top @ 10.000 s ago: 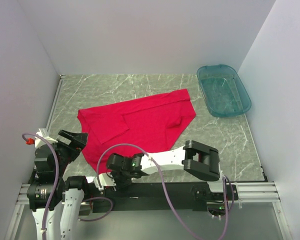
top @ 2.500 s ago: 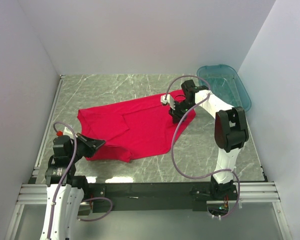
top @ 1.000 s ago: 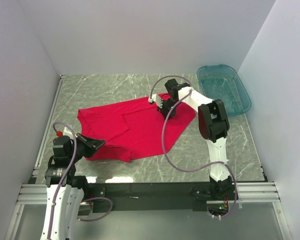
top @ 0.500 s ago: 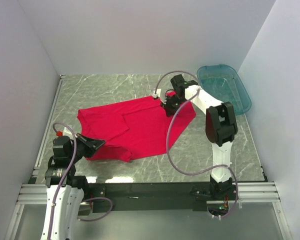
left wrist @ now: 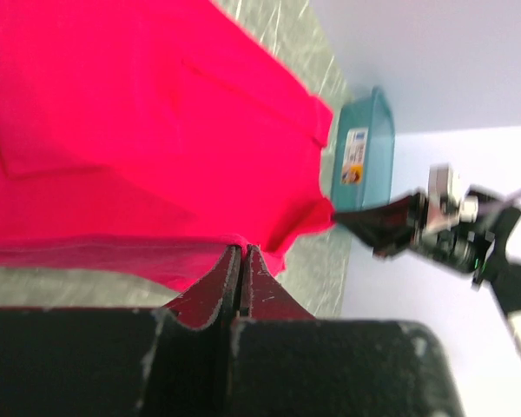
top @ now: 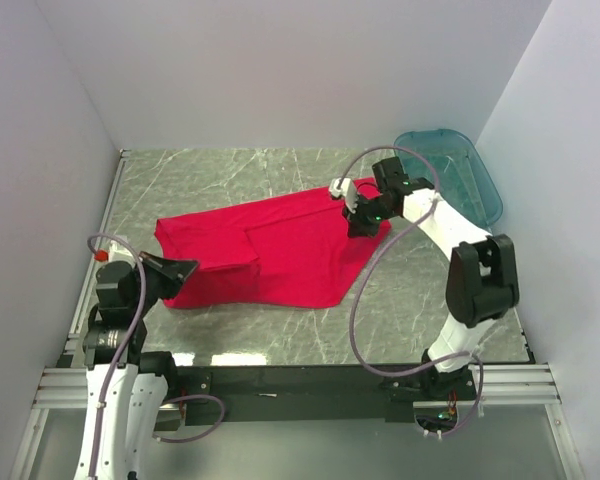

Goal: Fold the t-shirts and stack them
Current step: Fold the tshirt

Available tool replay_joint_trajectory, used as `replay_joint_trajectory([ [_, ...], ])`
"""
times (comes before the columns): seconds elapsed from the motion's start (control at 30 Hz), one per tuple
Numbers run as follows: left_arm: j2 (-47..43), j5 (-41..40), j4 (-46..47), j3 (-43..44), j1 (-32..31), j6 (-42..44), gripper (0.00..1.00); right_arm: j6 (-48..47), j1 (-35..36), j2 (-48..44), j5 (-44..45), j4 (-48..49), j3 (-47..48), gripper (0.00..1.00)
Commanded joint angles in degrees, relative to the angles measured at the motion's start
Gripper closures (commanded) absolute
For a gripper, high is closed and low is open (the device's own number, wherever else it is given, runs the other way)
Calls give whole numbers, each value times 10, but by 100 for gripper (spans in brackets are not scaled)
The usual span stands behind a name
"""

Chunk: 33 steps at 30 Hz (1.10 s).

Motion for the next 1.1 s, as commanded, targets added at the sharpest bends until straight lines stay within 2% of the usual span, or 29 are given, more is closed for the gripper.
replay_joint_trajectory([
  [0.0,26,-39,63,35,2,-12,99,45,-10,-57,-30,69,-30,100],
  [0.17,57,-51,80,64,2,-7,99,77,-39,-86,-44,103,-57,100],
  [0.63,54,-87,54,116,2,23,99,94,-140,-133,-66,111,-124,100],
  [1.07,31,-85,26,94,2,20,99,25,-205,-191,-97,65,-206,100],
])
